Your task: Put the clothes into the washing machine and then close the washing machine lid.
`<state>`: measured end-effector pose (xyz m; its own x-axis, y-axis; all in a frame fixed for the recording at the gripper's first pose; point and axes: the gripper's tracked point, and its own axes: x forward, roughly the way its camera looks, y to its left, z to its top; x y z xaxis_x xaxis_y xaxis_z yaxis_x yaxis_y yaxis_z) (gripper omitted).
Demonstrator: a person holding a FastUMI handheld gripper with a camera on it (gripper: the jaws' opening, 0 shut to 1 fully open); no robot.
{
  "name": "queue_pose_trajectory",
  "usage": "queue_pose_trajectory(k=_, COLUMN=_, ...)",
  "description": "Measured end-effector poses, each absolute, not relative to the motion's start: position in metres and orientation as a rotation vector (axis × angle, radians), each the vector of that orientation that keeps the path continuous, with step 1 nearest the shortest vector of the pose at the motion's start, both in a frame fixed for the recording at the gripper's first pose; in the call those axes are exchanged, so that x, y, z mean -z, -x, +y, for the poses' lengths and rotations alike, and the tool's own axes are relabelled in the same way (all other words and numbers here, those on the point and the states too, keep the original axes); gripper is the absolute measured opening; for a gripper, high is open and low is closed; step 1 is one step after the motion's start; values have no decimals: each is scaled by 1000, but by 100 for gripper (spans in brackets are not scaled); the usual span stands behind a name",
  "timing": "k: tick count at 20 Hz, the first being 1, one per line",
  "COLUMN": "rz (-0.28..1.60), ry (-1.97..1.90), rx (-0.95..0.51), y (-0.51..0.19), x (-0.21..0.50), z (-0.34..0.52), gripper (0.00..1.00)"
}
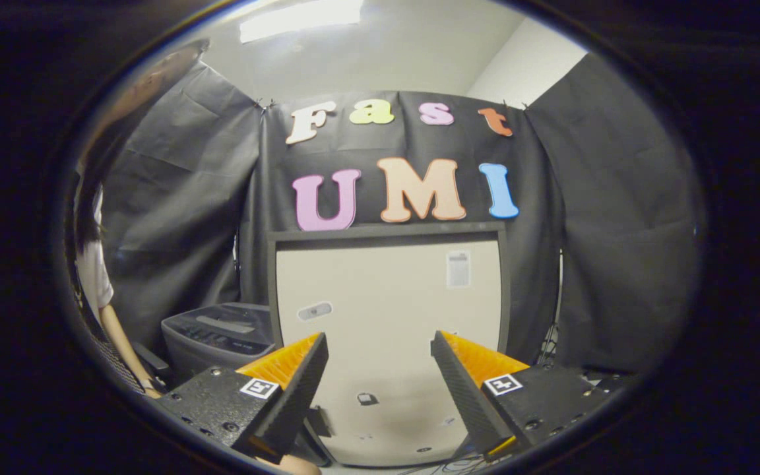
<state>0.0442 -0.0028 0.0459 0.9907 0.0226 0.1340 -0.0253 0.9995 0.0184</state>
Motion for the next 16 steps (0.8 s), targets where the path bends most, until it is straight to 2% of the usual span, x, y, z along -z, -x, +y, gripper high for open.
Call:
queue_pose_trajectory(k=8, rz=-87, ry=-19, rx=-42, y=-36, x=-19, z=3, gripper=98)
queue_pose_trajectory(k=12, rz=17, ry=4, rx=-45, y=-39, x=5, z=5, gripper=98)
queue_pose_trajectory(k=16, rz=-5, ry=4, rx=-20, y=-38, x=-1, z=1, gripper=98)
